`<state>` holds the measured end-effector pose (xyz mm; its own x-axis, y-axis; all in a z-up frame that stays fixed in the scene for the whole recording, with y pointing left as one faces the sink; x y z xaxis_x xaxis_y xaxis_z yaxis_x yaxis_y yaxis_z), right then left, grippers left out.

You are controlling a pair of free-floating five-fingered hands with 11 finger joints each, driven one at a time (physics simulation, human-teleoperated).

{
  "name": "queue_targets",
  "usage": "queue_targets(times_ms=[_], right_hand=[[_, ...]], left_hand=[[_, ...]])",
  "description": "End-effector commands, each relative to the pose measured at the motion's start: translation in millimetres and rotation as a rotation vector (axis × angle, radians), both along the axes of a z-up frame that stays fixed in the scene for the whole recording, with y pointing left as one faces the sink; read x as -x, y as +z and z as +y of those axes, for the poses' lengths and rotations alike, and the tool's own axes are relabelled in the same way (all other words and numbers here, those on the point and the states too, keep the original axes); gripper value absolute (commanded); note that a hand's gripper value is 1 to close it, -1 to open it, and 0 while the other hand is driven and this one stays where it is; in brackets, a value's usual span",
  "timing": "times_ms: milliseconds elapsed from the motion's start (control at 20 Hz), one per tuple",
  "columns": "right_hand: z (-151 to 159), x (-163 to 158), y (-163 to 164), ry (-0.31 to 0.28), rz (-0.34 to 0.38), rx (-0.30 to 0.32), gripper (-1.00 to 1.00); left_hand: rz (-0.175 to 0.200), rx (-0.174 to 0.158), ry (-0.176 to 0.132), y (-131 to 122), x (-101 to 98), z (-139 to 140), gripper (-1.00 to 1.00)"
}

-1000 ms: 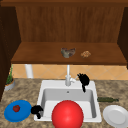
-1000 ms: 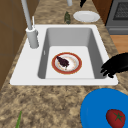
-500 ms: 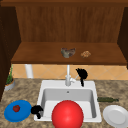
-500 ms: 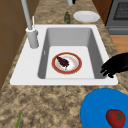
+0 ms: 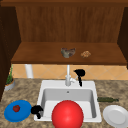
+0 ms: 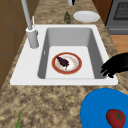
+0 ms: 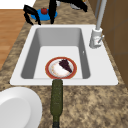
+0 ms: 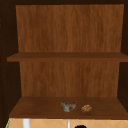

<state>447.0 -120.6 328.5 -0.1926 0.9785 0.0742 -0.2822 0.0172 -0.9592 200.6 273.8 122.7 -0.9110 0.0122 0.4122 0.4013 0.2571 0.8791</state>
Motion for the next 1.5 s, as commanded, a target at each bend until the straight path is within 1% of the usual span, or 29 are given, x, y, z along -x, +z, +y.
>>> queue_targets(times_ms=[0,250,400,550,650,750,950,1150,1300,1350,1400,1450], right_hand=[[5.2,-19.5,4.0,0.009,0.101,0.024,-1.00],[5.6,-46.4,15.6,0.001,0.212,0.032,-1.00],[3.7,-58.1,13.7,0.021,0.274,0.033,-1.00],[3.5,-69.1,4.6,0.038,0.291,0.027,-1.00],[5.1,-75.1,-6.4,0.029,0.280,0.046,-1.00],[5.1,-82.3,-14.7,0.033,0.286,0.043,-1.00],[4.2,-99.5,-31.3,0.033,0.319,0.031,-1.00],[-7.1,-111.7,-46.4,0.043,0.349,0.007,-1.00],[-7.2,-121.2,-60.4,0.047,0.381,0.004,-1.00],[-6.7,-123.7,-65.0,0.045,0.390,0.009,1.00],[-6.1,-126.1,-68.5,0.053,0.383,0.032,1.00],[-6.3,-128.3,-72.7,0.048,0.383,0.036,1.00]], left_hand=[[0.000,0.000,0.000,0.0,0.0,0.0,0.00],[0.000,0.000,0.000,0.0,0.0,0.0,0.00],[0.000,0.000,0.000,0.0,0.0,0.0,0.00],[0.000,0.000,0.000,0.0,0.0,0.0,0.00],[0.000,0.000,0.000,0.0,0.0,0.0,0.00],[0.000,0.000,0.000,0.0,0.0,0.0,0.00],[0.000,0.000,0.000,0.0,0.0,0.0,0.00],[0.000,0.000,0.000,0.0,0.0,0.0,0.00],[0.000,0.000,0.000,0.0,0.0,0.0,0.00],[0.000,0.000,0.000,0.0,0.0,0.0,0.00],[0.000,0.000,0.000,0.0,0.0,0.0,0.00],[0.000,0.000,0.000,0.0,0.0,0.0,0.00]])
